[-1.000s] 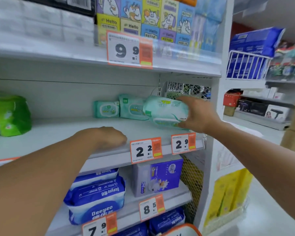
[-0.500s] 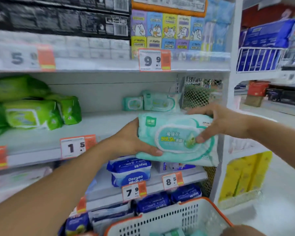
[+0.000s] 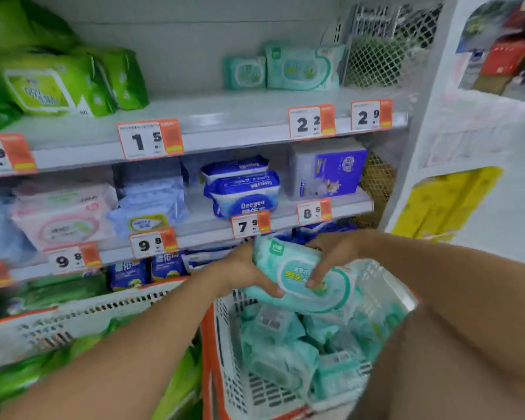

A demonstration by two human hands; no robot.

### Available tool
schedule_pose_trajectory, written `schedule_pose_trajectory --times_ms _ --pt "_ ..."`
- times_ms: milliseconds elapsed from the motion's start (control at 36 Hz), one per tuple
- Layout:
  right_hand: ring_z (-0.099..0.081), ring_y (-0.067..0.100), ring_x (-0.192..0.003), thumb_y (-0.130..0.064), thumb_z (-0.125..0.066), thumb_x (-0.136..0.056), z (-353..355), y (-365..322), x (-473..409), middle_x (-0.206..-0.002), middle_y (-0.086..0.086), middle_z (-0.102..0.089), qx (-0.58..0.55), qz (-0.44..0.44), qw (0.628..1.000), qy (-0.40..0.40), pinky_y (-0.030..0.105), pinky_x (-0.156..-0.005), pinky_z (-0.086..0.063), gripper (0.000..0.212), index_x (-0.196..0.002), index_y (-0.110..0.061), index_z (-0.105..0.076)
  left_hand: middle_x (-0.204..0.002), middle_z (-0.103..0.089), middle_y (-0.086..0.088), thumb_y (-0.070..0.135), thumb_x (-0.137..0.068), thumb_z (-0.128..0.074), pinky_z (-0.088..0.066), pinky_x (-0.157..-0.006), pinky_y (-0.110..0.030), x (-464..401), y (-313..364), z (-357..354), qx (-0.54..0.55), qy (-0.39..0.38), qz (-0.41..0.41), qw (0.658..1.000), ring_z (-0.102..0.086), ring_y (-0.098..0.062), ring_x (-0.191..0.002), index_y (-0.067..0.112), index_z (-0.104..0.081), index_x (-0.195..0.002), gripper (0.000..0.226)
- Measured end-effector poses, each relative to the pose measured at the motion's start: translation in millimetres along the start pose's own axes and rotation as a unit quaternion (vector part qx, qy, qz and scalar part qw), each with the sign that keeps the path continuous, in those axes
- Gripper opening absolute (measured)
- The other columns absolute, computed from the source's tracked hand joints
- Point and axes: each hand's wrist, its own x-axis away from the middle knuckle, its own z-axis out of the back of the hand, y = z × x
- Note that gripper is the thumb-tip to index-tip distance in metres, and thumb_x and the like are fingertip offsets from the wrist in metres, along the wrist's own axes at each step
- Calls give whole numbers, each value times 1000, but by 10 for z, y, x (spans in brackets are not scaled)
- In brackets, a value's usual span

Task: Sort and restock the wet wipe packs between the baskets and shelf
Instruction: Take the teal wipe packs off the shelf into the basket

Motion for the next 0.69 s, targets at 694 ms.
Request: schedule_pose_trajectory --times_ms 694 --pt "-60 3 -58 -13 -67 -86 1394 -939 389 -62 -9 -63 18 276 724 632 16 -60 -45 14 -72 -17 -68 -87 -71 8 40 -85 -53 -54 -78 -35 -276 2059 1061 -327 347 -379 793 -67 -17 -86 27 -67 -95 21"
